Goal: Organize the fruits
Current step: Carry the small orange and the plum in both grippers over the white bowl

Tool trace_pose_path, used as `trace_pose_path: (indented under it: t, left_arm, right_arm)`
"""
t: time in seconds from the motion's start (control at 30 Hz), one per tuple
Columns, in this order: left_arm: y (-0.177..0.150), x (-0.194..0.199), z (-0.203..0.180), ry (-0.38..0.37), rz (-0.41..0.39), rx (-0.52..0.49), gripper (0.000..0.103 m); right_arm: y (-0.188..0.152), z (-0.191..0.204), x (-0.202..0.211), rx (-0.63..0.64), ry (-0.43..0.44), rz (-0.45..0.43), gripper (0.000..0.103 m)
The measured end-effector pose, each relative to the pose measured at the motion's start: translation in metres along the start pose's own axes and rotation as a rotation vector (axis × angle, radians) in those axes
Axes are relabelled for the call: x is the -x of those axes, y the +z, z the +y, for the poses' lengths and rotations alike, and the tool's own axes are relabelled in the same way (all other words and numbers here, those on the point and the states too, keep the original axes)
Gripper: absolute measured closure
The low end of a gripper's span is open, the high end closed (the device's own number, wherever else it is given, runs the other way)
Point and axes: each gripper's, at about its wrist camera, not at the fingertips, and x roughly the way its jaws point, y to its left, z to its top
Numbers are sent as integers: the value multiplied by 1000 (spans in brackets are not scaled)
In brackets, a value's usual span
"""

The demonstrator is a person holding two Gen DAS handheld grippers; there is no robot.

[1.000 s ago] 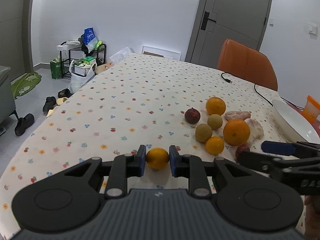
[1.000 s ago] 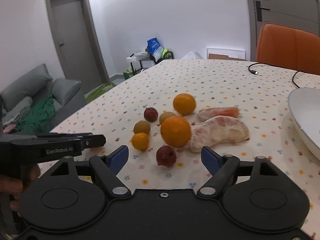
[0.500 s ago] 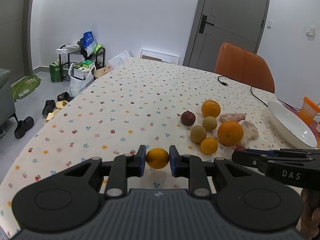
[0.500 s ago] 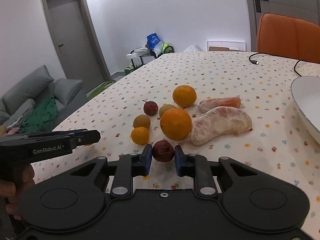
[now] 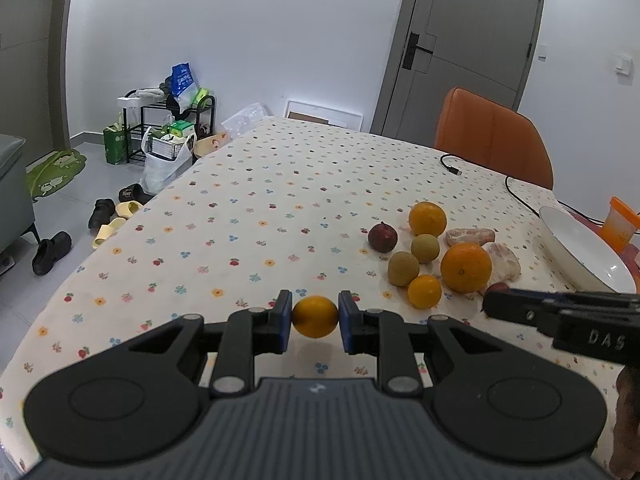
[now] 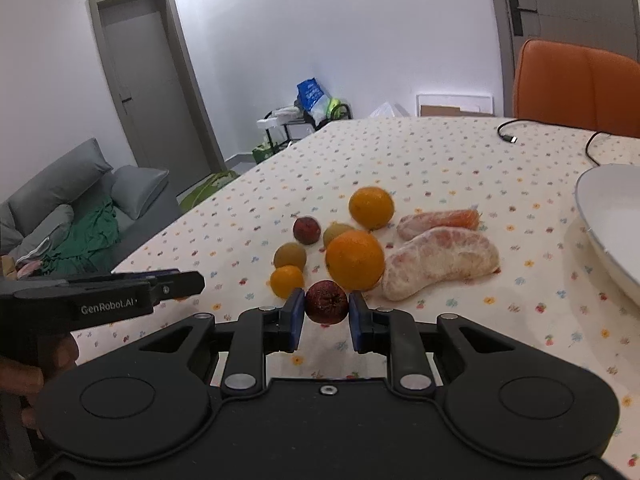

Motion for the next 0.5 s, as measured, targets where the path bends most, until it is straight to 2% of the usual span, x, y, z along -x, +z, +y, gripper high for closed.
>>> trace_pose_path:
  t: [0.5]
  left_arm:
    - [5, -2, -43, -79, -22, -73, 80]
  right_arm:
    - [-5, -44, 44, -80, -101, -75, 81]
